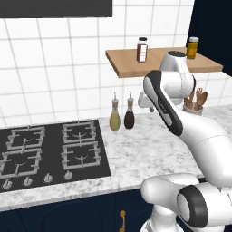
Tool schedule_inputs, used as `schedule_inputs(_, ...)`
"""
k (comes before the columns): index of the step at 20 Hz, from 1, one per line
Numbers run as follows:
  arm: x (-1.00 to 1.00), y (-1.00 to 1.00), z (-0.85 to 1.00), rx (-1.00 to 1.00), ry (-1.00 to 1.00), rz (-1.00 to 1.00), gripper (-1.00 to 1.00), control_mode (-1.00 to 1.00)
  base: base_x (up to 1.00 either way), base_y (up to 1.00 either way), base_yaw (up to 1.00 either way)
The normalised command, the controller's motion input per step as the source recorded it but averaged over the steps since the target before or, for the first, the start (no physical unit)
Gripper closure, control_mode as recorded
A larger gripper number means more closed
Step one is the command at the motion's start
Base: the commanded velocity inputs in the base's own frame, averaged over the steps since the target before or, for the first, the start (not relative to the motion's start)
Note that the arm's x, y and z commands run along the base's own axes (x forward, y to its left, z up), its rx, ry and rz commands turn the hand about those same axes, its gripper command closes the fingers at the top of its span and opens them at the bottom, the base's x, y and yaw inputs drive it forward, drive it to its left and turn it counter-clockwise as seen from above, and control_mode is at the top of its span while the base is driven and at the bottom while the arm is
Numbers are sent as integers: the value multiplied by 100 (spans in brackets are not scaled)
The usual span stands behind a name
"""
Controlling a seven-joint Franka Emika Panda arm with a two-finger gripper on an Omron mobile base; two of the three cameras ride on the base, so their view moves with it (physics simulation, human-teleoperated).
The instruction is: Navigate to the dishwasher.
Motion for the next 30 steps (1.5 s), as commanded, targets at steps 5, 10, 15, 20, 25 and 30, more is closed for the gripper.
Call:
schedule_inputs(5, -49, 0, 0, 0, 0, 0, -100, -100, 0, 0, 0)
schedule_inputs(10, -100, 3, 0, 0, -5, 2, -100, -100, 0, 0, 0)
schedule_inputs(15, -92, 12, 1, 0, -15, 0, -100, -100, 0, 0, 0)
schedule_inputs(20, -41, 7, 1, 0, -5, 0, -100, 100, -19, 21, 0)
schedule_inputs(25, 0, 0, 0, 0, 0, 0, -100, 100, -26, 100, 15)
schedule_inputs(30, 0, 0, 0, 0, 0, 0, -100, 100, -14, 100, 46)
